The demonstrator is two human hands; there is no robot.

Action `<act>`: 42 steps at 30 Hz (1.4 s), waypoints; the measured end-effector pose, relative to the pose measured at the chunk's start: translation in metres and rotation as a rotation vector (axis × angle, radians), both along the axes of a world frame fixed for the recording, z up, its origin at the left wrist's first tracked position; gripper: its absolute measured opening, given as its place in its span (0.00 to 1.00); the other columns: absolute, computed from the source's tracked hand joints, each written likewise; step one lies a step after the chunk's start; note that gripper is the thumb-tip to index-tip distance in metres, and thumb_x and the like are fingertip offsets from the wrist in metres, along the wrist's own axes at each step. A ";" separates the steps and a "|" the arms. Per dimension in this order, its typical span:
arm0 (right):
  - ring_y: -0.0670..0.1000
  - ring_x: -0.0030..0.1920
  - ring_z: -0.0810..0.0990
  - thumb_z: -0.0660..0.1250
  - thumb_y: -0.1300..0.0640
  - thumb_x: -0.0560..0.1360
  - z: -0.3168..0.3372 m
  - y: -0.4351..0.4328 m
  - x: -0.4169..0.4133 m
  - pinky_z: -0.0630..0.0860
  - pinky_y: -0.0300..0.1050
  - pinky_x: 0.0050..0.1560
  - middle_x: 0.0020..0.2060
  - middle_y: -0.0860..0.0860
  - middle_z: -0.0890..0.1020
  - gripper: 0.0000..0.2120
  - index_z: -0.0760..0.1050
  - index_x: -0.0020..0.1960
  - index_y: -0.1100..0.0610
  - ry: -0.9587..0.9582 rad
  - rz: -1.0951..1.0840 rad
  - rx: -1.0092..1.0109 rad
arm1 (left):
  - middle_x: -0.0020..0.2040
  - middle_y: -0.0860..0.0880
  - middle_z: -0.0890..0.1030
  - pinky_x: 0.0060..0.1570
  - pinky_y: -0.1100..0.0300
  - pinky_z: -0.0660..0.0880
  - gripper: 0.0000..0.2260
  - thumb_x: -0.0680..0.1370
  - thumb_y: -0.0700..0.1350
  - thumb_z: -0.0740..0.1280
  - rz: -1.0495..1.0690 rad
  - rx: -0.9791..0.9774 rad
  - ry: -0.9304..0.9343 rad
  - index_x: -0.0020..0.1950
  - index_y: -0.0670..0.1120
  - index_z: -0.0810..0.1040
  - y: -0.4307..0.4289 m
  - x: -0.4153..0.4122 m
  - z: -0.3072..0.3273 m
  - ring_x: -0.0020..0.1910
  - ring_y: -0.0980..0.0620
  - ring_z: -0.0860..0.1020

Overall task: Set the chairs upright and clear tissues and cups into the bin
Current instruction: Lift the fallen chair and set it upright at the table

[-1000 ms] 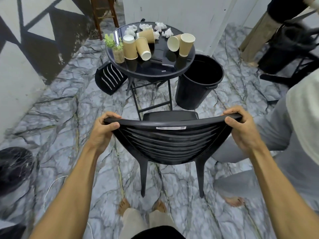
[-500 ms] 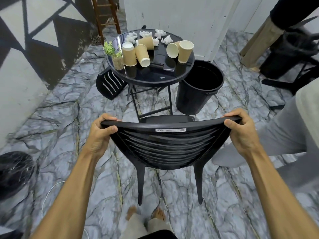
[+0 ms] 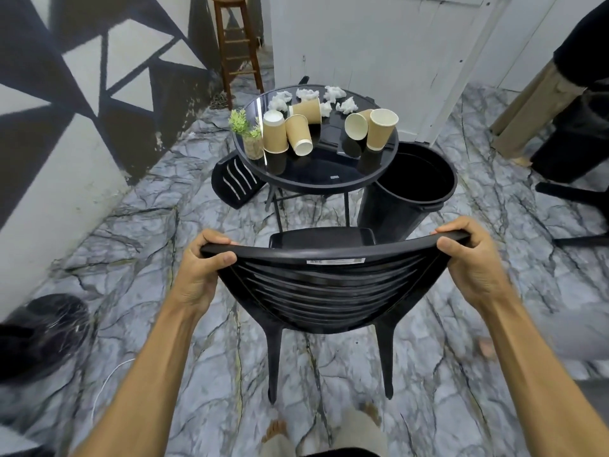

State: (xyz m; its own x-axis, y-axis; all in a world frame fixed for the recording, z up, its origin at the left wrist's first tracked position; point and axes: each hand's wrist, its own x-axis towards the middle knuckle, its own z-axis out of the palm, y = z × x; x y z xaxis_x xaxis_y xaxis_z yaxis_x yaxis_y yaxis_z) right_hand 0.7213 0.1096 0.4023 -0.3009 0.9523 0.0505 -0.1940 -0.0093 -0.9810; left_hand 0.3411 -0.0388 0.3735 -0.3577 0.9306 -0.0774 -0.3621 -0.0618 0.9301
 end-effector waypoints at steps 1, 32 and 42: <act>0.45 0.38 0.78 0.84 0.48 0.55 -0.002 0.009 0.002 0.77 0.35 0.41 0.36 0.47 0.79 0.17 0.80 0.38 0.50 -0.002 0.016 0.001 | 0.37 0.51 0.83 0.42 0.62 0.79 0.15 0.54 0.42 0.80 0.013 -0.001 -0.006 0.36 0.51 0.79 0.003 0.003 0.001 0.38 0.53 0.81; 0.49 0.39 0.79 0.84 0.44 0.52 -0.029 0.240 0.083 0.78 0.38 0.41 0.39 0.53 0.78 0.23 0.78 0.39 0.52 0.019 0.343 -0.083 | 0.37 0.53 0.82 0.41 0.64 0.78 0.14 0.54 0.42 0.79 0.361 0.035 0.080 0.33 0.51 0.79 0.136 0.142 -0.004 0.37 0.55 0.80; 0.46 0.38 0.80 0.84 0.48 0.53 -0.036 0.261 0.071 0.78 0.37 0.40 0.37 0.47 0.81 0.20 0.78 0.38 0.52 0.032 0.365 -0.092 | 0.37 0.52 0.81 0.41 0.64 0.77 0.16 0.52 0.44 0.81 0.379 0.022 0.078 0.33 0.51 0.78 0.153 0.133 -0.018 0.39 0.56 0.79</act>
